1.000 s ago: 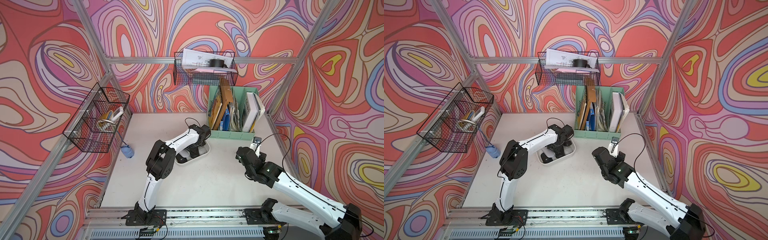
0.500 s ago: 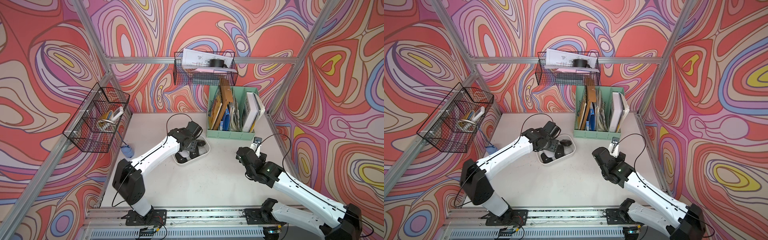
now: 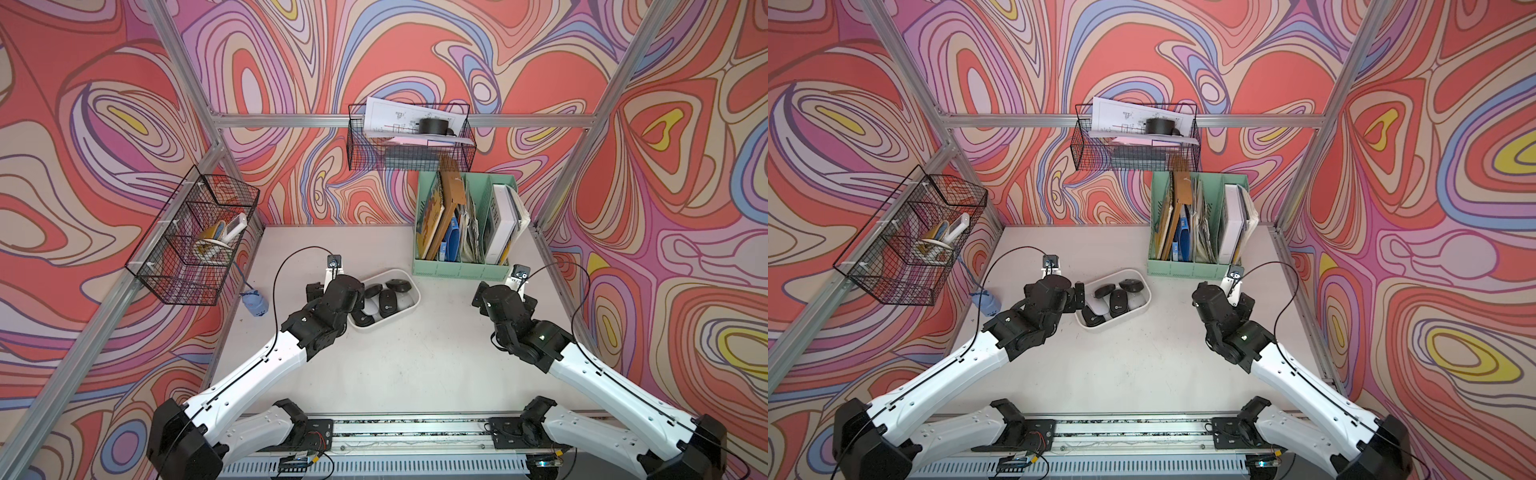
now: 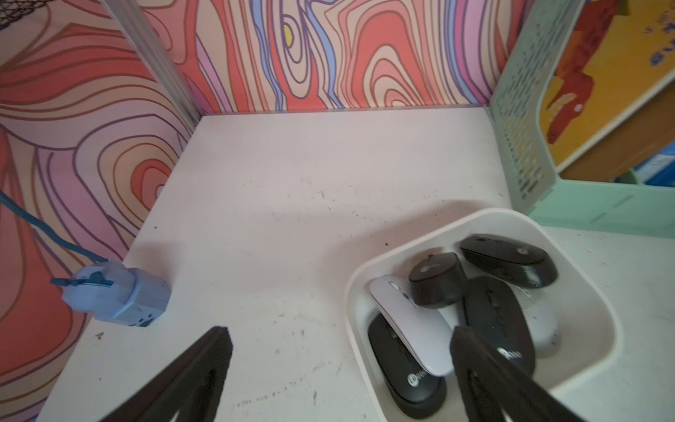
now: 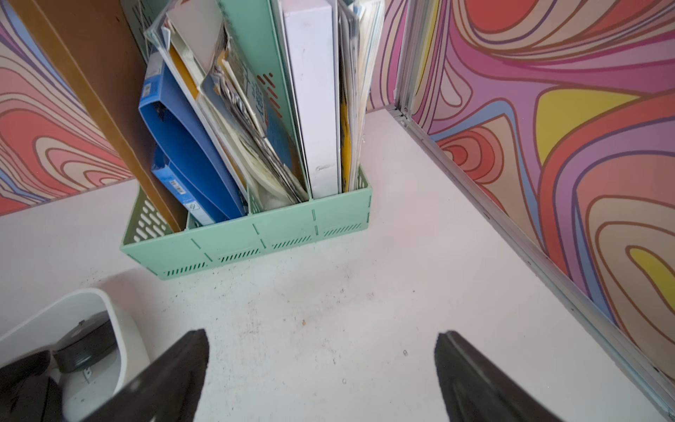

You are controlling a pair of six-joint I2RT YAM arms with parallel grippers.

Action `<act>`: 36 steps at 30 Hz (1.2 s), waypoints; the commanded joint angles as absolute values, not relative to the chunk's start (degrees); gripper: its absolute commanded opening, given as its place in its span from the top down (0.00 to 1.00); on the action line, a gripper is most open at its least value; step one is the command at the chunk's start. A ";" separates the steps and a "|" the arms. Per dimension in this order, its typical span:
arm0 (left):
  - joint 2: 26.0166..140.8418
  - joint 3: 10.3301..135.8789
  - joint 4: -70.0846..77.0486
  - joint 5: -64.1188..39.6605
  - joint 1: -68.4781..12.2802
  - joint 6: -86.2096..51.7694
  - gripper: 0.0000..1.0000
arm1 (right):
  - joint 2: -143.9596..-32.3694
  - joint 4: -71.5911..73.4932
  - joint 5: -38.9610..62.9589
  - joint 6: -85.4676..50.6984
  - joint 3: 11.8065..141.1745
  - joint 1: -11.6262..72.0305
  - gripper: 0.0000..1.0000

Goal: Put the mouse in the storage box
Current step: Reset both arms

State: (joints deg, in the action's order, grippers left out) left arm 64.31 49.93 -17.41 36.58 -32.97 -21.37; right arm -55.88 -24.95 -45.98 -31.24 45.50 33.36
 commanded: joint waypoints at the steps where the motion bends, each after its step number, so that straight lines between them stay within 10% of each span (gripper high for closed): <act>1: 67.33 47.95 -8.18 37.48 -25.07 -17.39 0.01 | -57.57 -14.12 -44.05 -23.81 44.81 27.77 0.02; 24: 86.51 18.12 59.93 23.50 -10.34 5.64 0.01 | -83.72 42.12 -41.86 -4.04 27.53 13.13 0.02; 36: 87.54 21.42 50.15 15.45 -3.59 -2.11 0.01 | -91.14 54.75 -27.30 0.59 24.54 9.08 0.02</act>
State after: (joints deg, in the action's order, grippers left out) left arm 88.44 18.92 54.17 16.10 -4.82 1.06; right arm -89.52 50.39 -33.45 -0.60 24.73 10.90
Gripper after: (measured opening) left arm 0.988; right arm 0.983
